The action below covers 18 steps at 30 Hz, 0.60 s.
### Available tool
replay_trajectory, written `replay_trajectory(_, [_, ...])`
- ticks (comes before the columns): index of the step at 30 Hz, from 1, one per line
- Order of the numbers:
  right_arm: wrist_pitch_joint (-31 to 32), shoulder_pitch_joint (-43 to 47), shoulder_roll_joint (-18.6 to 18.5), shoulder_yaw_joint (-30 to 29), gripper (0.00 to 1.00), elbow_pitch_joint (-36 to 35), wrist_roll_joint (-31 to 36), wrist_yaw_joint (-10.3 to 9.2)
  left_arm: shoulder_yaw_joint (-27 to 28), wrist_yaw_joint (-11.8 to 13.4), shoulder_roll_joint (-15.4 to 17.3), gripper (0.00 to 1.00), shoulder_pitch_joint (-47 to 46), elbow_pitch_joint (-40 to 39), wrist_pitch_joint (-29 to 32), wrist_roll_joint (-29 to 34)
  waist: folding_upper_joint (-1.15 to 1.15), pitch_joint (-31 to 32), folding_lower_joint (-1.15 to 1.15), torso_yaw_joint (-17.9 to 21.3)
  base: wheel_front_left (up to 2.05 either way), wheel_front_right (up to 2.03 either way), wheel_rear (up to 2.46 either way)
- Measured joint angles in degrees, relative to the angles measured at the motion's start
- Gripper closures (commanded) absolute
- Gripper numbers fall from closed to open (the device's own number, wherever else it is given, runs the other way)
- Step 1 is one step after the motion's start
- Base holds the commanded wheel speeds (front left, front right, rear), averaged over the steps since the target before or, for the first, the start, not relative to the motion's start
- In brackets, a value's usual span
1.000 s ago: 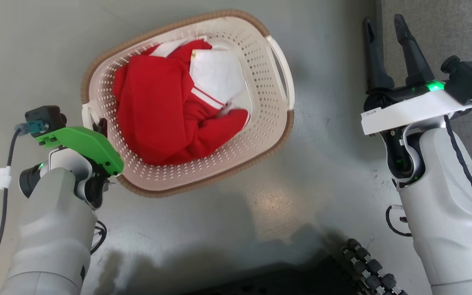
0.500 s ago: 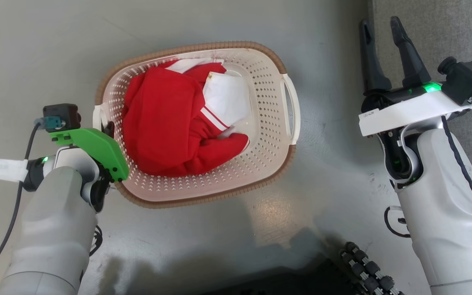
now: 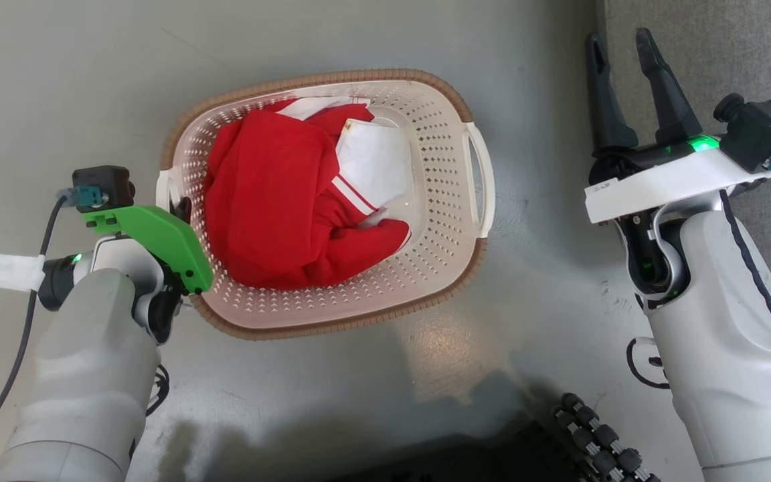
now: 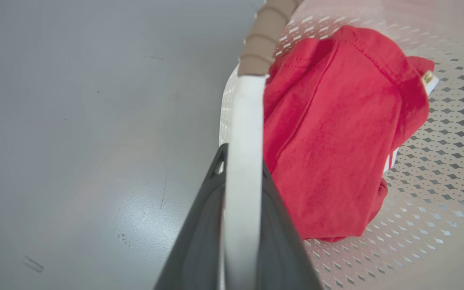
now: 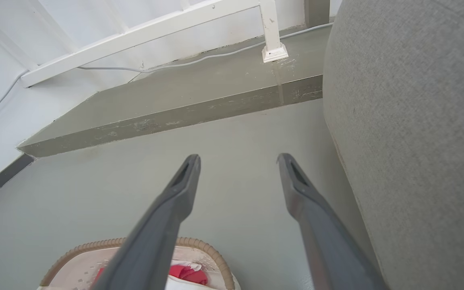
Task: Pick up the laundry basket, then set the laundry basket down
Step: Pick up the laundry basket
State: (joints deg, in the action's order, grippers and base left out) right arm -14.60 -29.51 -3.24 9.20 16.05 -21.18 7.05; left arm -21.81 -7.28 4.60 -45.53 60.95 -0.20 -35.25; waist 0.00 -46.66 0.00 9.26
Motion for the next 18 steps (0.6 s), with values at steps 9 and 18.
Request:
replay_trajectory(9, [0.0,0.0,0.0,0.0,0.0,0.1,0.0,0.0,-0.7,0.0,0.2,0.0,-0.4,0.3,0.1,-2.0,0.0,0.0,0.0,-0.1,0.0,0.0,0.0])
replay_trajectory(18, [0.0,0.0,0.0,0.0,0.0,0.6,0.0,0.0,-2.1,0.0,0.4,0.0,-0.9,1.1,-0.6,-2.5,0.0,0.4,0.0,-0.4,0.0,0.0,0.0])
